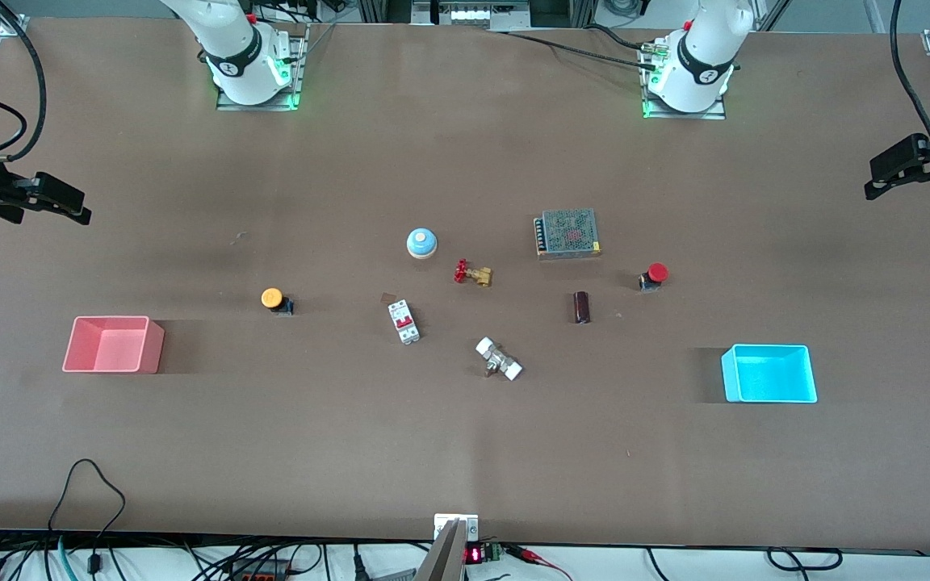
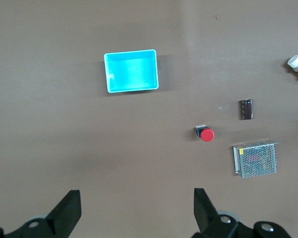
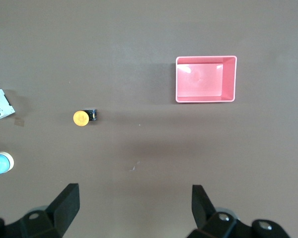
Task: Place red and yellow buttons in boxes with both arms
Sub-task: 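Move the right gripper and the left gripper out toward the buttons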
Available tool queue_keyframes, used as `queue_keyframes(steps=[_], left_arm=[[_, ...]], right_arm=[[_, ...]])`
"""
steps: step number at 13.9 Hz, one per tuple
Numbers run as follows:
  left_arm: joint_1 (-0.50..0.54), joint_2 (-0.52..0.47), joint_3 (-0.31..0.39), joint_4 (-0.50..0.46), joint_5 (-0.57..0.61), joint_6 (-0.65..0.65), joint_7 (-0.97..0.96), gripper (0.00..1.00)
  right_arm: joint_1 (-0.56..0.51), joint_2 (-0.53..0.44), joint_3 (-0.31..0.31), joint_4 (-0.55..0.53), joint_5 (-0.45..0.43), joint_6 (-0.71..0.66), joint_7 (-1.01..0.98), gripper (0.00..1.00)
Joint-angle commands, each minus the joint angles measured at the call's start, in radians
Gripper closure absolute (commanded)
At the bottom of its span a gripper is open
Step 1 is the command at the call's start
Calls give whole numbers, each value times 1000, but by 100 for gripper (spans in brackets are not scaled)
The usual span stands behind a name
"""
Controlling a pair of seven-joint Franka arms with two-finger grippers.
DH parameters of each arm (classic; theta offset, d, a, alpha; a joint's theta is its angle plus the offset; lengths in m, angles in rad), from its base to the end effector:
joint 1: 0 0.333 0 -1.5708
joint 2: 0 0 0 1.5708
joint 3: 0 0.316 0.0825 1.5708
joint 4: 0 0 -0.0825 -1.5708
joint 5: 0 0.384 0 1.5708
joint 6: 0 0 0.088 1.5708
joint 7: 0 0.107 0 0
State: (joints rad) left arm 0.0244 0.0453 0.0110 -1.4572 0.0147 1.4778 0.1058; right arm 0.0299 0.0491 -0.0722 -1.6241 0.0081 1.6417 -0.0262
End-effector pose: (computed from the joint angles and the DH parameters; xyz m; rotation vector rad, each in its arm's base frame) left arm 0.5591 0.0213 0.6443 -3.1261 0.1082 0.0402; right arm 0.5724 -0.0225 0.5777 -3.1355 0.0263 0.0489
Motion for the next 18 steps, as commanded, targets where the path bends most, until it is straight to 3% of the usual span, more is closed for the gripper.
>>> queue_keyframes(steps=[1, 6, 10, 14, 18], left_arm=[[3, 8, -2, 24, 13, -14, 23, 0], [-1, 16, -3, 15, 10, -16, 18, 0], [-11, 79, -12, 14, -21, -74, -14, 0], [-11, 180, -97, 3, -22, -143, -35, 0], [-12, 303, -177, -18, -28, -137, -138, 0]], right_arm=[[-1, -9, 0, 7, 4, -17, -17, 0], [-2, 17, 2, 6, 6, -7, -14, 0], [-2, 57, 2, 6, 16, 46, -11, 0], [8, 89, 8, 6, 18, 81, 3, 0], [102, 194, 11, 6, 30, 211, 6, 0]])
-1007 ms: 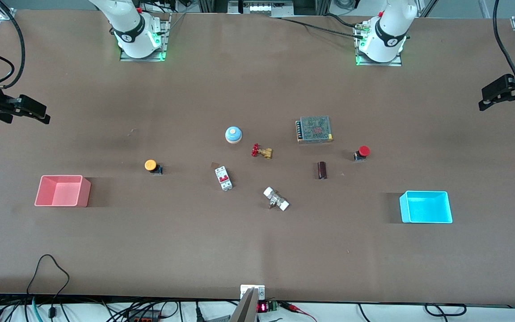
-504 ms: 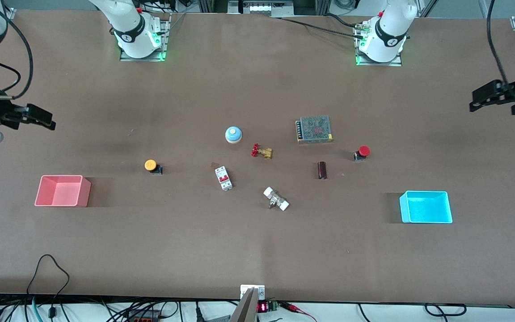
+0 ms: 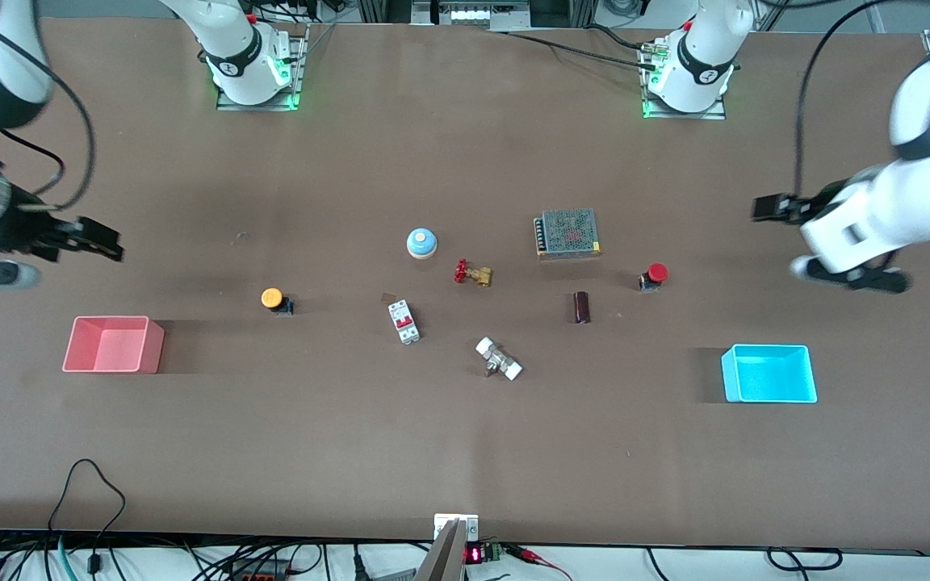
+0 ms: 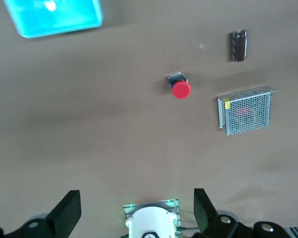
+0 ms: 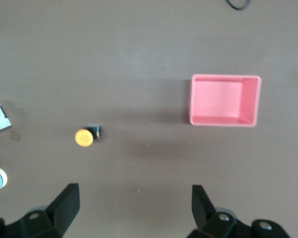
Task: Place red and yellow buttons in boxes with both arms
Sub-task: 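Lower the right gripper over yellow button while the left gripper nears red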
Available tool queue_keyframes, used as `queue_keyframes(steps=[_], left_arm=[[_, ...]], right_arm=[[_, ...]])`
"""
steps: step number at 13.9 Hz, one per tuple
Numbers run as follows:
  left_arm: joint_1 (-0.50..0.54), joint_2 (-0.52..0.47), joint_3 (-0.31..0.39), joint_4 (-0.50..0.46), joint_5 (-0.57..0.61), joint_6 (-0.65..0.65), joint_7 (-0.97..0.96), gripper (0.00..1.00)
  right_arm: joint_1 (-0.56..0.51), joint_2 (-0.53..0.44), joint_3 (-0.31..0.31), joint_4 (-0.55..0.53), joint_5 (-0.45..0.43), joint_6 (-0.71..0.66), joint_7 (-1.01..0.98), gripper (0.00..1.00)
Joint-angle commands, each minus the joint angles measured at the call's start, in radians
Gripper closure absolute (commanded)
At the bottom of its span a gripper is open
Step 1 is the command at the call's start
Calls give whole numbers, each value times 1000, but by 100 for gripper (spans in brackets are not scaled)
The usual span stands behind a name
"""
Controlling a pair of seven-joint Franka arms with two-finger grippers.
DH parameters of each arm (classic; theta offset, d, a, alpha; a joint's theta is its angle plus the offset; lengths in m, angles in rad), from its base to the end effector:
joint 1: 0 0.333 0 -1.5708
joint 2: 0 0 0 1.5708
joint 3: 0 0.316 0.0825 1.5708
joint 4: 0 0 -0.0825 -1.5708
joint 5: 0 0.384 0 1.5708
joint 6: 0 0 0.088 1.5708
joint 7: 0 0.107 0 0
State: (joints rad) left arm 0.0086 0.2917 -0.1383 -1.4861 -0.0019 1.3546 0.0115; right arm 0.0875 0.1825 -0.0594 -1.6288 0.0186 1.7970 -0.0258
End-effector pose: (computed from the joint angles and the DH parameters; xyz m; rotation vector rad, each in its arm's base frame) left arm 0.5947 -0.0684 0.4815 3.0472 -0.2196 -0.6546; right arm 0.6171 0.0214 0.5094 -3.1332 -0.0791 0.0219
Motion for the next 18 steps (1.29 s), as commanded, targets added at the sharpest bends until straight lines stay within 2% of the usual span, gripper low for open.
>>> queue_keyframes(steps=[1, 3, 7, 10, 14, 18], left_arm=[[4, 81, -30, 3, -16, -9, -76, 0], [7, 107, -30, -28, -64, 53, -107, 0], [8, 116, -29, -172, -98, 260, -140, 0], [7, 141, -29, -269, -99, 389, -151, 0], [5, 224, -29, -273, -101, 400, -163, 0], [-30, 260, -29, -272, -138, 439, -205, 0]], right_arm=[[67, 96, -2, 10, 35, 100, 6, 0], [81, 149, -2, 12, 41, 136, 6, 0], [135, 234, -2, 30, 43, 147, 9, 0], [163, 304, 0, 32, 46, 250, 27, 0], [230, 347, -2, 9, 50, 335, 98, 0], [230, 331, -2, -101, 49, 357, 92, 0]])
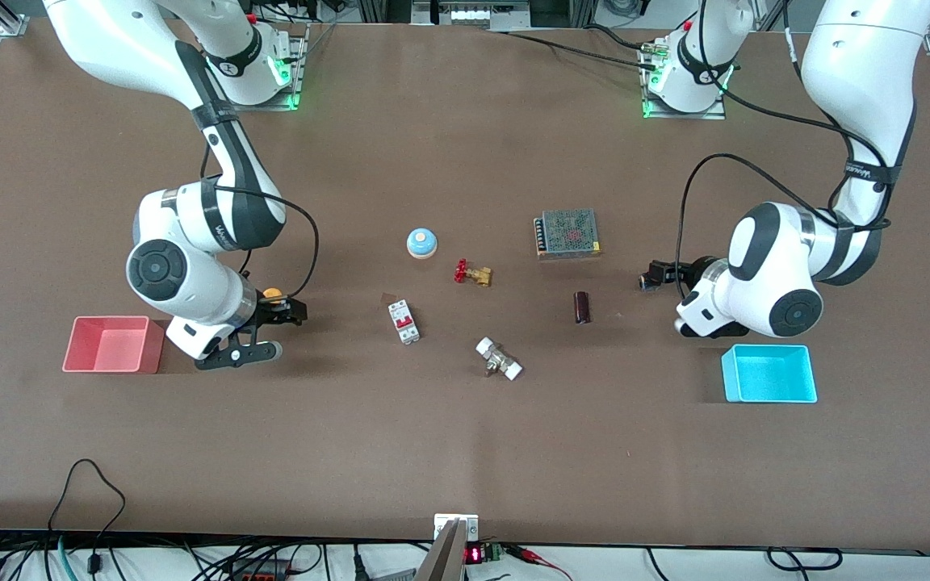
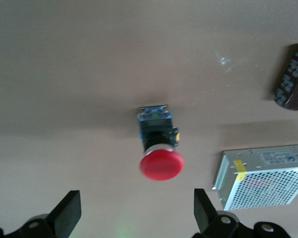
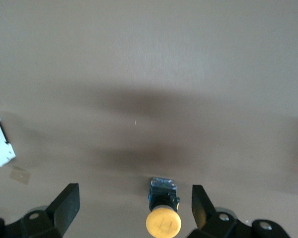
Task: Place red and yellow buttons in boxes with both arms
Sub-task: 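Close the right gripper on yellow button while the left gripper grasps red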
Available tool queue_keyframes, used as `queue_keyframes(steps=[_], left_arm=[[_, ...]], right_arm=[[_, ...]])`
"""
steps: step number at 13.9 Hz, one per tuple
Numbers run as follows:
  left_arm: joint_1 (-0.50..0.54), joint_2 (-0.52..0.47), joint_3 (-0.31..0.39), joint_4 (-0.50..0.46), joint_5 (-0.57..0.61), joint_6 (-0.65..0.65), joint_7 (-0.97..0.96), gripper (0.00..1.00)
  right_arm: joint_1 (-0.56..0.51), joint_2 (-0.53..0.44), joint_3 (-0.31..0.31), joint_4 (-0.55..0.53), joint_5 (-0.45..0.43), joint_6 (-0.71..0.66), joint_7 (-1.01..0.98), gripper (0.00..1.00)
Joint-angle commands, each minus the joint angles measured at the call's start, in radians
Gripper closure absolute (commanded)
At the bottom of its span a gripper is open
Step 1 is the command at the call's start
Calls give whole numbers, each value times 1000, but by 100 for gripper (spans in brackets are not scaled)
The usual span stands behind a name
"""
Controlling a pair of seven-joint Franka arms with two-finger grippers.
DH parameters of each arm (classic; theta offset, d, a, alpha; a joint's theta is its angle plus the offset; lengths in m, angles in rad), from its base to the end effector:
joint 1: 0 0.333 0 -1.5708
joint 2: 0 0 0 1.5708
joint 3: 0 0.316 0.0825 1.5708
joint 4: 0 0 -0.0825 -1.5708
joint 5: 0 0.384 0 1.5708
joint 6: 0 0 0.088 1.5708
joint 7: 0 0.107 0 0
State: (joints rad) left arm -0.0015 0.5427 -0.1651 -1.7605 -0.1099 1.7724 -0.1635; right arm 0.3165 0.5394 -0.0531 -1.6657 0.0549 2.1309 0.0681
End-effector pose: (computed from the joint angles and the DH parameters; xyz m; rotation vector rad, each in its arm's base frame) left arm 0.5885 -0.1031 0.2339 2.9284 0.0710 -0.8241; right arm 0.6464 0.1808 0.2878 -3.1224 -0.2675 0.1178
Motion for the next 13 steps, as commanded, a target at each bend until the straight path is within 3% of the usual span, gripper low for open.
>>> queue_keyframes(steps=[1, 3, 13], left_arm=[[-23, 14, -2, 3, -31, 31, -36, 0], [-32, 26, -2, 1, -31, 35, -42, 0], [-38, 59, 6, 4, -30, 32, -44, 45]], right_arm=[[1, -27, -8, -81, 4, 30, -8, 0], [-11, -35, -14, -121, 2, 59, -14, 0], [-13, -26, -16, -210, 3, 80, -13, 0]])
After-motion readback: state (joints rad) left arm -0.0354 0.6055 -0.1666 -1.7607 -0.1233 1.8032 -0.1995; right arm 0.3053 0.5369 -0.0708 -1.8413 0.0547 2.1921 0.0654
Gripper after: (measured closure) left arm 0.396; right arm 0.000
